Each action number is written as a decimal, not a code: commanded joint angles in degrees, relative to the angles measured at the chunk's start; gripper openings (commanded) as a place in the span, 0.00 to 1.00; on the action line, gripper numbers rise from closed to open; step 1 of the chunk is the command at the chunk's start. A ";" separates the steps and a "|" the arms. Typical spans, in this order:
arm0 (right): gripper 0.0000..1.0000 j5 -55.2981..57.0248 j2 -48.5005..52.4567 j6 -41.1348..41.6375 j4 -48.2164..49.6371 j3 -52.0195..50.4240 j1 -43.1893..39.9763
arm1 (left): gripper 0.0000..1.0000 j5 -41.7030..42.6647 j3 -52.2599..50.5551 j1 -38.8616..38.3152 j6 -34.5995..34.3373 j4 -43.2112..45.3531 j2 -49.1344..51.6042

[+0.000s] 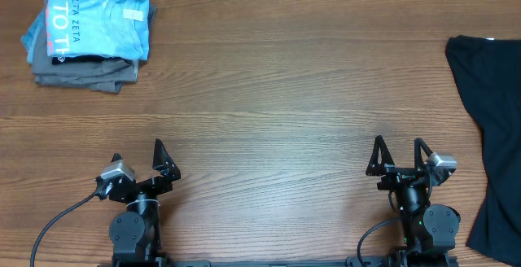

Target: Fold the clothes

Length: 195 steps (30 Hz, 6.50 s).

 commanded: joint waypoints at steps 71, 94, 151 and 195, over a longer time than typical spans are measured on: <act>1.00 8.72 106.42 -11.06 -35.76 96.08 -33.18 | 1.00 -0.98 -0.20 -0.37 0.28 0.20 -0.52; 0.97 8.92 124.72 -11.28 -17.11 96.08 -42.49 | 1.00 -0.98 -0.20 -0.37 0.28 0.20 -0.52; 0.20 12.55 133.72 -11.43 -9.84 101.44 -42.53 | 1.00 -1.01 -0.20 -0.37 0.28 0.20 -0.52; 0.42 11.30 136.74 -11.43 -8.55 102.07 -42.88 | 1.00 -1.01 -0.20 -0.37 0.28 0.20 -0.52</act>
